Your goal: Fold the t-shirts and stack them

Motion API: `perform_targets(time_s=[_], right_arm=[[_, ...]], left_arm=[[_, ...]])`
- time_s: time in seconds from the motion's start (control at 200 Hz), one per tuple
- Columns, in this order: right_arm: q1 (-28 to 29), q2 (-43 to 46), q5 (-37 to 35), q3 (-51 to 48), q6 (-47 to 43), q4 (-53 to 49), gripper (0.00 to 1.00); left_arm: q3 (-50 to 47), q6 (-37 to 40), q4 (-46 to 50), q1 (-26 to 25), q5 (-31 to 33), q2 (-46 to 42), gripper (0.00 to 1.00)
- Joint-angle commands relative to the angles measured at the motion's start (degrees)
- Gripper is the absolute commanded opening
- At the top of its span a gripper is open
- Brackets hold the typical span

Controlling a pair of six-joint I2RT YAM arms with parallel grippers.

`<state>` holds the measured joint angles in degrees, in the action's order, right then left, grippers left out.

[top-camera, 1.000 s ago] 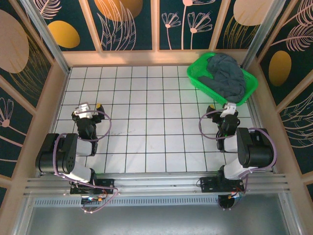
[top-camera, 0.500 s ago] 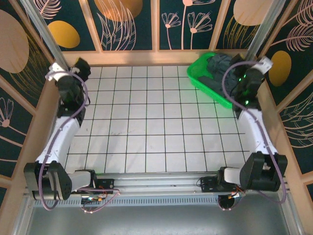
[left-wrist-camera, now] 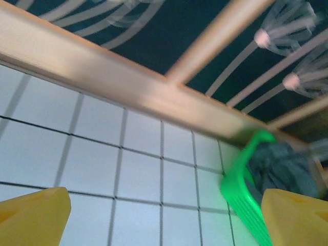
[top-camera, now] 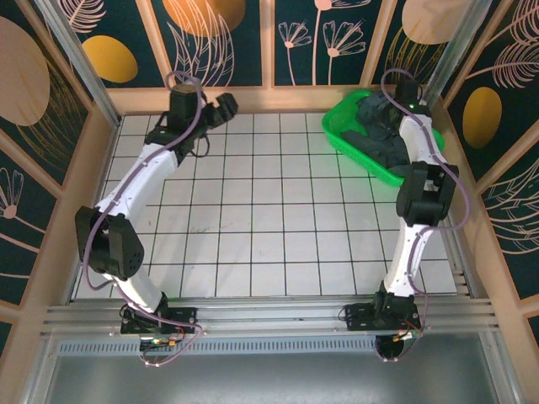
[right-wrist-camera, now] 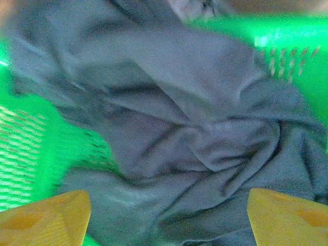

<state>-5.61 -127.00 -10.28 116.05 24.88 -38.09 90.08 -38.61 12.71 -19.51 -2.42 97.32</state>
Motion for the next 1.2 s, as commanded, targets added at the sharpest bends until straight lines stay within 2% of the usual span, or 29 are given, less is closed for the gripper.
perform_targets(time_s=[0.0,0.145,0.23,0.285,0.345,0.41,0.46,0.686,0.901,1.021,1.196], right_arm=[[-0.83,-6.22,1.65,8.14,1.79,-12.41,0.81],[-0.99,-14.03,4.73,11.67,5.12,-13.68,0.82],[-1.06,-15.75,6.63,10.96,6.27,-11.66,0.75],[-1.04,-16.17,8.68,10.61,6.25,-9.9,0.62],[-0.96,-15.84,9.08,10.58,5.69,-8.01,0.43],[-0.84,-14.03,9.07,10.37,4.91,-5.82,0.14],[-0.7,-11.15,8.33,9.31,4.33,-3.16,0.0],[-0.66,5.64,7.41,9.61,2.33,9.61,0.0],[1.9,18.91,8.76,10.78,1.15,20.06,0.0],[6.42,25.5,6.44,9.49,-0.51,24.93,0.0],[18.9,32.0,1.29,6.95,-4.56,30.15,0.0]], left_arm=[[2.21,2.84,2.67,-3.53,-3.5,0.45,0.94],[2.0,2.3,2.14,-6.71,-4.79,1.89,0.9],[2.11,2.03,1.88,-7.26,-4.99,2.09,0.88],[2.42,2.02,1.92,-7.3,-4.82,1.93,0.86],[2.84,2.56,2.18,-7.3,-4.4,1.83,0.85],[3.42,3.16,2.9,-7.3,-3.71,1.78,0.84],[3.76,3.44,3.56,-7.3,-3.1,1.72,0.82],[2.74,3.37,5.02,-7.3,1.6,1.16,0.73],[3.13,3.52,7.05,-7.32,7.69,1.21,0.72],[4.25,3.83,9.71,-7.26,12.39,-0.62,0.74],[3.16,3.09,12.88,-7.22,20.52,-3.14,0.77]])
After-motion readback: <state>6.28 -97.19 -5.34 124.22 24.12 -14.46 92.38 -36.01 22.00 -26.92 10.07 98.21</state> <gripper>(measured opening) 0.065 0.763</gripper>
